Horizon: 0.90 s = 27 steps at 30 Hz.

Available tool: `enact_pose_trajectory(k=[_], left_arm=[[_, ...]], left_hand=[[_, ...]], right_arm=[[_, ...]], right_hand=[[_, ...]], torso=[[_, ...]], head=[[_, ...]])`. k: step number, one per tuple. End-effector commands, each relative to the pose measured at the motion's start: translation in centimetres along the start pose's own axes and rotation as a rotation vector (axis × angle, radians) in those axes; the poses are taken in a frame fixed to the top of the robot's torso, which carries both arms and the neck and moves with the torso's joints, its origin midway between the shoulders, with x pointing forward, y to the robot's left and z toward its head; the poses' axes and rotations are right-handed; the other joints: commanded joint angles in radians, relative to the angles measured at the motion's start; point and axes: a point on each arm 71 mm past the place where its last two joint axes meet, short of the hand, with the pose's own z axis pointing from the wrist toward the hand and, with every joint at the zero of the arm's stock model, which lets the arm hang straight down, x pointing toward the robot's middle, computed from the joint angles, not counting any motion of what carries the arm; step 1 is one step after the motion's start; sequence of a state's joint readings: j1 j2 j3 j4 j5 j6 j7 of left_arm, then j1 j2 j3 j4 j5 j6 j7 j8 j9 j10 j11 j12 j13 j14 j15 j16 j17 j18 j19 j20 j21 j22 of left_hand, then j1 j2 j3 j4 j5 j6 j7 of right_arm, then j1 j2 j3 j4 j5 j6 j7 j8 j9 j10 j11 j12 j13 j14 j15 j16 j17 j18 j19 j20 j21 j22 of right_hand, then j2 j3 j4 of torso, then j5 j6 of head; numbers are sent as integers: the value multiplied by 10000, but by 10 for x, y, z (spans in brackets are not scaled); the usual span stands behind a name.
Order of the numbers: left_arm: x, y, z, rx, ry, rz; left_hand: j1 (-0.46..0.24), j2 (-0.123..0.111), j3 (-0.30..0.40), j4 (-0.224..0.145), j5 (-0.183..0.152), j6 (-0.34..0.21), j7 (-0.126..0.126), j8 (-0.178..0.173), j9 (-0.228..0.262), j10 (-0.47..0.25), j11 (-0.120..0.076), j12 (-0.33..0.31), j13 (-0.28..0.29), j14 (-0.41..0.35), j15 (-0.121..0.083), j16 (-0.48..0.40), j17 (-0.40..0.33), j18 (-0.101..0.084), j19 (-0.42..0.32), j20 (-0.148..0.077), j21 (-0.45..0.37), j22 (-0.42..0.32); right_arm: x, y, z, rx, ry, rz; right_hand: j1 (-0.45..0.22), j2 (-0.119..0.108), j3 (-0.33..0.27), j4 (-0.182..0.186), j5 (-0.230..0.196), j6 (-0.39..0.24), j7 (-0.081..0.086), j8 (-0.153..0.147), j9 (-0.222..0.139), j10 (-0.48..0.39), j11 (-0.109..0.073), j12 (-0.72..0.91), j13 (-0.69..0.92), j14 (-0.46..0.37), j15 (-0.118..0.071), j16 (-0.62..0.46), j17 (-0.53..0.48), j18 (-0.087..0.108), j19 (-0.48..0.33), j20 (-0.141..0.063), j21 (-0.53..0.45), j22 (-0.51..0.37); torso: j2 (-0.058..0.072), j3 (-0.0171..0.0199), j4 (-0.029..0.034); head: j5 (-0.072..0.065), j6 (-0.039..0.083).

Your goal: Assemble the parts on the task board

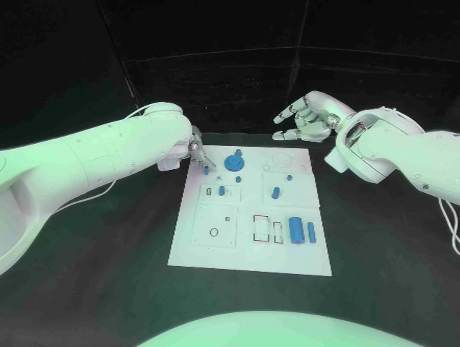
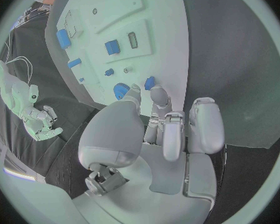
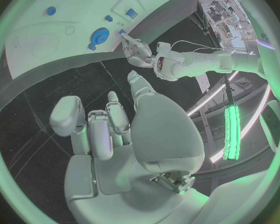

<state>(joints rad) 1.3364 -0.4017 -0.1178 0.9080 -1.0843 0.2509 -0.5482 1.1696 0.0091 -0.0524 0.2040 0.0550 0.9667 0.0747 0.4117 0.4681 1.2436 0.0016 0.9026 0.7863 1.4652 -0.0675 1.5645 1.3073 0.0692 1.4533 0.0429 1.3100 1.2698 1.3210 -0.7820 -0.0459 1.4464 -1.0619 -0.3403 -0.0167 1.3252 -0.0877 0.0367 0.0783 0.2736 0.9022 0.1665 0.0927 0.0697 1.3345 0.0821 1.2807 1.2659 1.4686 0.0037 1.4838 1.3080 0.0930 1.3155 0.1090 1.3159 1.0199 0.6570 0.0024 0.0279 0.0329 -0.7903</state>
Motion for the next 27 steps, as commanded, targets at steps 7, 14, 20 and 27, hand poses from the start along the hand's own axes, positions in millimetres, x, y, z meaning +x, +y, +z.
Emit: enact_pose_trajectory(k=[7,14,20,27], left_arm=[[0,-3,1,117,76,137],[0,-1,2,42,172,170],[1,-1,3,-11,219,187],[1,1,4,-56,227,171]], left_hand=[[261,90,-52,-107,-15,95,-21,-15,-58,55,-45,47,-7,1056,12,63,2635,19,61,-1,60,21],[552,273,10,-271,-13,127,-21,-32,-132,59,-50,33,-46,1056,8,63,2635,15,66,-7,68,44],[597,298,20,-301,-13,132,-21,-36,-146,61,-51,35,-47,1056,9,63,2635,14,68,-7,71,50],[630,316,28,-323,-13,140,-23,-37,-156,72,-53,49,-34,1056,9,63,2635,9,74,-8,85,69]], right_arm=[[-1,2,1,-100,-16,-5],[0,2,1,-98,1,-4],[0,2,1,-101,13,-3],[0,2,1,-103,13,-2]], right_hand=[[-55,88,-75,12,70,30,0,48,9,-36,-38,-14,7,649,-42,-47,949,127,-33,-39,-56,-11],[-55,88,-75,12,70,30,0,48,9,-36,-38,-14,7,649,-42,-47,949,127,-33,-39,-56,-11],[-55,88,-75,12,70,30,0,48,9,-36,-38,-14,7,649,-42,-47,949,127,-33,-39,-56,-11],[-55,88,-75,12,70,30,0,48,9,-36,-38,-14,7,649,-42,-47,949,127,-33,-39,-56,-11]], torso=[[7,-6,-10],[10,-10,-5],[9,-12,-7],[4,-7,-13]], head=[[2,-5],[-6,-32],[-14,-55],[-35,-74]])
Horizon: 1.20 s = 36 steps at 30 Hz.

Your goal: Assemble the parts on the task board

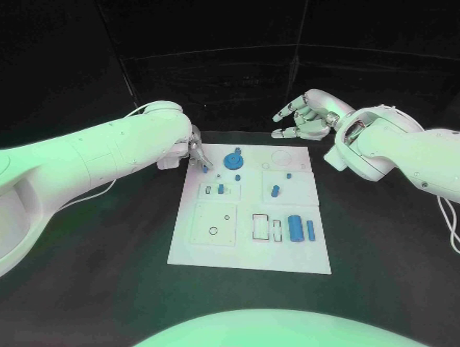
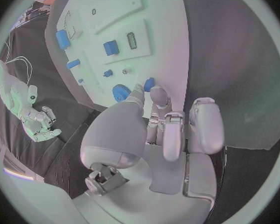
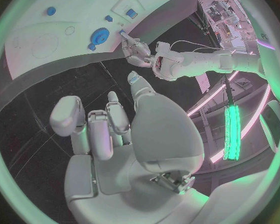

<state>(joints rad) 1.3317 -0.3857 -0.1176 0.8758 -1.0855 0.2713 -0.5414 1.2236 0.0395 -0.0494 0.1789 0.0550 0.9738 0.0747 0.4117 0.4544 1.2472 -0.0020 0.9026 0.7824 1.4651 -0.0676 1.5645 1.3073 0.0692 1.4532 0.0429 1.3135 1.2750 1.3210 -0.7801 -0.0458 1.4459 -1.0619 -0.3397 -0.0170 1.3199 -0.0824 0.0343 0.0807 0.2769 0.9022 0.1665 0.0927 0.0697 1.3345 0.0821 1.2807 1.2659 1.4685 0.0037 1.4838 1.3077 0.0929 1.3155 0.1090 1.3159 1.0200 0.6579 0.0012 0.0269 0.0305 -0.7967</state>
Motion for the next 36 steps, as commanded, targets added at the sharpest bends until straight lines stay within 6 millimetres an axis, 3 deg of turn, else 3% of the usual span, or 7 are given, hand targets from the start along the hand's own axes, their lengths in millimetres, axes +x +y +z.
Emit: enact_pose_trajectory(k=[1,10,17,21,25,29,36], left_arm=[[0,0,0,26,75,120],[0,-3,1,161,21,85],[0,-3,1,274,36,-5],[0,-3,1,352,21,-50],[0,-2,1,462,-51,-233],[0,3,0,619,-50,-819],[3,11,-8,864,104,-1863]], left_hand=[[94,13,-1,-75,-13,69,-23,-37,-20,36,-17,49,4,1057,9,63,2635,10,74,-7,49,16],[489,305,243,-323,-13,94,-58,-65,-106,45,-49,34,-32,1057,-12,63,2635,10,78,-21,53,37],[1444,889,1227,-1019,-7,16,-118,-172,-256,-8,-119,-72,-117,1057,-74,63,2635,19,64,-80,19,25],[1707,977,2035,-1444,4,-33,-72,-199,-321,-18,-96,-160,-194,1057,-51,63,2635,17,56,-80,-1,23],[1420,831,2925,-1685,26,-5,-38,-116,-322,42,-84,-207,-264,1057,-3,63,2635,20,51,-47,-23,24],[540,338,4504,-1978,23,-27,-39,132,-249,131,-56,-216,-332,1047,-2,41,2594,29,50,-29,-62,26],[-298,-77,5913,-2272,133,-65,-69,475,-113,208,-90,-225,-425,1039,-15,22,2558,36,54,-37,-110,23]], right_arm=[[-1,2,0,-96,1,-5],[0,2,1,-113,8,-3],[0,2,1,-106,20,-5],[0,2,1,-105,26,-6],[0,2,1,-100,32,-9],[-1,1,1,-77,40,-14],[-2,-1,1,-19,33,-31]], right_hand=[[-2,35,-51,-12,37,30,0,48,9,-36,-39,-14,6,649,-42,-48,952,127,-33,-39,-56,-12],[-2,35,-51,-12,37,30,0,48,9,-36,-39,-14,6,649,-42,-48,952,127,-33,-39,-56,-12],[-2,35,-51,-12,37,30,0,48,9,-36,-39,-14,6,649,-42,-48,952,127,-33,-39,-56,-12],[0,53,-65,1,46,35,-3,55,9,-29,-40,-6,12,652,-43,-47,957,128,-31,-40,-62,-19],[0,53,-65,1,46,35,-3,55,9,-29,-40,-6,12,652,-43,-47,957,128,-31,-40,-62,-19],[0,53,-65,1,46,35,-3,55,9,-29,-40,-6,12,652,-43,-47,957,128,-31,-40,-62,-19],[0,53,-65,1,46,35,-3,55,9,-29,-40,-6,12,652,-43,-47,957,128,-31,-40,-62,-19]], torso=[[-4,4,-1],[-5,7,7],[-6,10,6],[-8,9,10],[-16,7,13],[-18,6,17],[-30,16,51]], head=[[-12,-9],[-16,-13],[-22,-20],[-19,-22],[-23,-24],[-35,-20],[-29,-16]])
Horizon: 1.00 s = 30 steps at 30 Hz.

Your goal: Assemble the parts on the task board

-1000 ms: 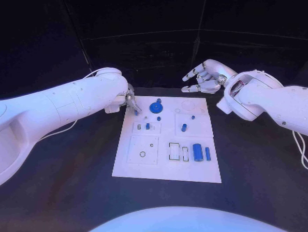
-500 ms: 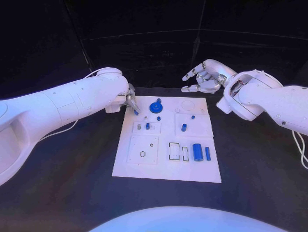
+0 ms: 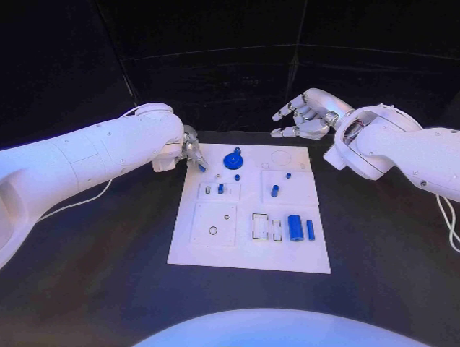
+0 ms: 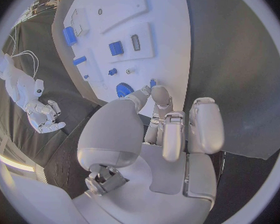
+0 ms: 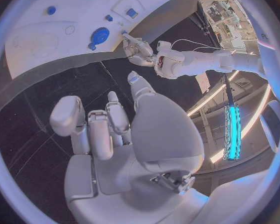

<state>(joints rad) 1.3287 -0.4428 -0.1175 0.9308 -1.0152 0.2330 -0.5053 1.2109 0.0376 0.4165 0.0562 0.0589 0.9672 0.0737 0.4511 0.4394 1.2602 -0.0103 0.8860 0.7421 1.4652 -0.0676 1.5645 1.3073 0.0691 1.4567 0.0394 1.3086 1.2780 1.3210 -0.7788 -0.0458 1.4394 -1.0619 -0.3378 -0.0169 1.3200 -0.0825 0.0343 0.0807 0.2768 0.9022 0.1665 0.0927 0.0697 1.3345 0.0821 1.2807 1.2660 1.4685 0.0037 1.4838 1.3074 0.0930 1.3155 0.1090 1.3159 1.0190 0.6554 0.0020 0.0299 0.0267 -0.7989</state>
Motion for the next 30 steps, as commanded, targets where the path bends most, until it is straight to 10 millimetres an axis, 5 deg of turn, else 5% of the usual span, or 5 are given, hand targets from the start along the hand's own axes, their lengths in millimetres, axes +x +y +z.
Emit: enact_pose_trajectory(k=[1,8,30], left_arm=[[1,-1,-5,398,26,-1180],[9,5,-19,667,-8,-1725],[49,16,-39,1066,-1254,-1486]], left_hand=[[-277,-107,1404,-1078,143,-1,-63,131,58,92,-12,-55,-28,1038,-19,21,2557,37,22,-5,-65,-3],[-797,-353,2022,-1236,710,16,-132,458,207,198,-54,25,11,1042,-66,29,2571,33,42,-34,-66,28],[-1109,-524,2559,-1417,832,-46,-178,773,362,292,-101,71,6,1056,-111,63,2634,16,87,-79,-9,114]], right_arm=[[-1,0,0,-53,41,-18],[-1,-1,1,-5,59,-33],[-3,-6,2,122,97,-67]], right_hand=[[0,53,-65,2,46,35,-3,55,9,-29,-40,-6,12,651,-43,-47,959,128,-32,-41,-62,-9],[0,53,-65,2,46,35,-3,55,9,-29,-40,-6,12,651,-43,-47,959,128,-32,-41,-62,-9],[-1,59,-81,12,51,37,-4,60,10,-35,-41,-13,2,649,-45,-55,946,129,-32,-42,-69,-19]], torso=[[-17,13,38],[-63,24,118],[-65,18,125]], head=[[5,1],[-28,-32],[62,-55]])
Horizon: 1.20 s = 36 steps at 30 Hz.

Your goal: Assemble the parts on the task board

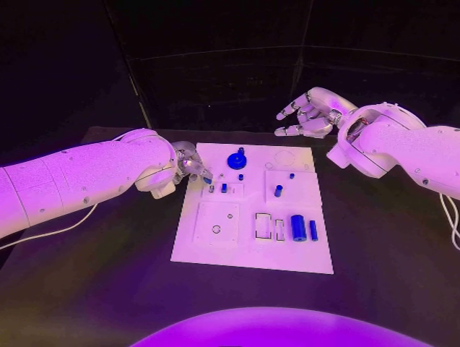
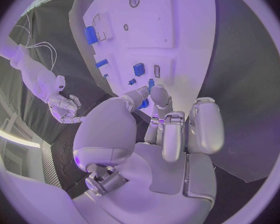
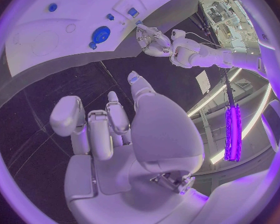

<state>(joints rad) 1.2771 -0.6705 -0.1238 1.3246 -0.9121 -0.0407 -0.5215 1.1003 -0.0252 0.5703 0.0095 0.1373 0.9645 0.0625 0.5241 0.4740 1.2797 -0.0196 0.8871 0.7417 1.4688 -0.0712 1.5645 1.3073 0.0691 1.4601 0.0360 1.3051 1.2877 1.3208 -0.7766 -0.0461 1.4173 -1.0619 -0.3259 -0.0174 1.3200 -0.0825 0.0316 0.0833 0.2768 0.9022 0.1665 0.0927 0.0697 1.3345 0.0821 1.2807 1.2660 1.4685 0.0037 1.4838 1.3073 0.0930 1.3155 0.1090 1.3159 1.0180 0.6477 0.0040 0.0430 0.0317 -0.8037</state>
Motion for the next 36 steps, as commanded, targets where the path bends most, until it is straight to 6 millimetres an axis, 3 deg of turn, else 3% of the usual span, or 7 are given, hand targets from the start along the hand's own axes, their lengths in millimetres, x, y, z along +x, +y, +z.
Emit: enact_pose_trajectory(k=[1,12,36], left_arm=[[-1,-2,-1,122,-889,488],[11,-6,-1,134,-825,1156],[23,-5,3,-283,-343,1823]], left_hand=[[-3,105,1021,-950,48,-19,-66,43,16,96,-8,60,10,1020,-75,63,2634,17,53,-46,26,17],[-59,71,1073,-961,42,-20,-76,97,41,146,-17,122,65,1020,-84,63,2635,4,79,-54,75,72],[-96,53,1091,-962,32,-24,-84,130,57,162,-23,118,45,1020,-88,63,2635,-4,94,-59,103,104]], right_arm=[[0,1,0,-45,78,-10],[0,1,0,-26,100,-11],[0,1,0,-19,124,-7]], right_hand=[[-1,59,-54,-15,51,37,-4,60,10,-35,-41,-13,2,649,-45,-55,948,129,-32,-42,-69,-9],[-4,61,-61,-10,51,36,-4,61,9,-45,-41,-24,-9,647,-45,-63,935,134,-45,-42,-83,-38],[-4,61,-61,-10,51,36,-4,61,9,-45,-41,-24,-9,647,-45,-63,935,134,-45,-42,-83,-38]], torso=[[12,-2,-5],[18,10,-32],[19,4,-16]], head=[[13,-7],[24,-18],[14,-63]])
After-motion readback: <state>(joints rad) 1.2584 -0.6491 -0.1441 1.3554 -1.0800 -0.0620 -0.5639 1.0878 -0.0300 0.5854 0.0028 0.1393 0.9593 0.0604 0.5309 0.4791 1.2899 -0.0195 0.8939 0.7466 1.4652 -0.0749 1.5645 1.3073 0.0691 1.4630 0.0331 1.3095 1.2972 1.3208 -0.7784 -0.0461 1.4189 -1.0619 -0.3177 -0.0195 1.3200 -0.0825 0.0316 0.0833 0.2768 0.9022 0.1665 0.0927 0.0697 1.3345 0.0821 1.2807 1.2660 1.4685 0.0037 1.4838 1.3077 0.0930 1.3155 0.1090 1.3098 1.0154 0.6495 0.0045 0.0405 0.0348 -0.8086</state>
